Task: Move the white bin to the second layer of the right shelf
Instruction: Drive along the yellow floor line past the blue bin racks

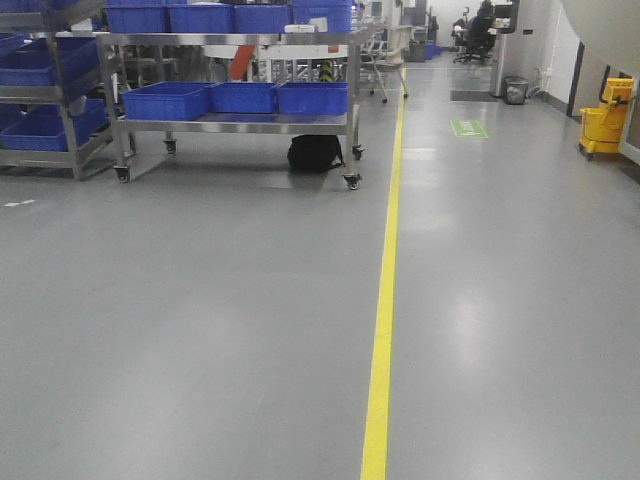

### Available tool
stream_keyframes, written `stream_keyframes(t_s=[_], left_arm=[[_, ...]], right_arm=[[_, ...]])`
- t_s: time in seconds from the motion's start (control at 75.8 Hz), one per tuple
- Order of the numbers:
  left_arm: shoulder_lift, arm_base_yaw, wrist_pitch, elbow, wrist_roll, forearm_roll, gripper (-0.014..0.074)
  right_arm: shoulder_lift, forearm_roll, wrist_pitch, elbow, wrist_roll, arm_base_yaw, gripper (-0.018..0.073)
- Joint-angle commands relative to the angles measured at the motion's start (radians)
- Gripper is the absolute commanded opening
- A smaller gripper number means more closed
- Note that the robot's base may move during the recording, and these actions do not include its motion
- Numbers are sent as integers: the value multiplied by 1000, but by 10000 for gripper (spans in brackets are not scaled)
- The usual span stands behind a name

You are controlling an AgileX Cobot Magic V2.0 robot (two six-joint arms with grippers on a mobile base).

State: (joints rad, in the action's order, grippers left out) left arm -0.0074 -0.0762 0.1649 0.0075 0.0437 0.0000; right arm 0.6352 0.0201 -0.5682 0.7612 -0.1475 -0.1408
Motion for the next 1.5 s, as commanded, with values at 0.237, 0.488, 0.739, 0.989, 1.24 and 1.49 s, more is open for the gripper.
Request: stream_keyframes(t_s=[0.237, 0.488, 0.739, 0.989, 1.24, 1.49], left_arm=[[-14, -3, -87, 37, -5, 0, 85], [-14, -3, -87, 37, -5, 0, 85], [-14, -3, -87, 37, -5, 0, 85], [-14, -3, -87, 37, -5, 0, 85], [-14, -3, -87, 37, -5, 0, 85], [-14, -3, -87, 37, -5, 0, 85]], right_arm=[[-1, -3, 99, 30, 7, 7, 55], [-1, -3, 99, 30, 7, 7, 55], [-1, -3, 99, 30, 7, 7, 55], [-1, -3, 99, 30, 7, 7, 55], [-1, -3, 99, 30, 7, 7, 55], [-1, -3, 99, 30, 7, 7, 55]])
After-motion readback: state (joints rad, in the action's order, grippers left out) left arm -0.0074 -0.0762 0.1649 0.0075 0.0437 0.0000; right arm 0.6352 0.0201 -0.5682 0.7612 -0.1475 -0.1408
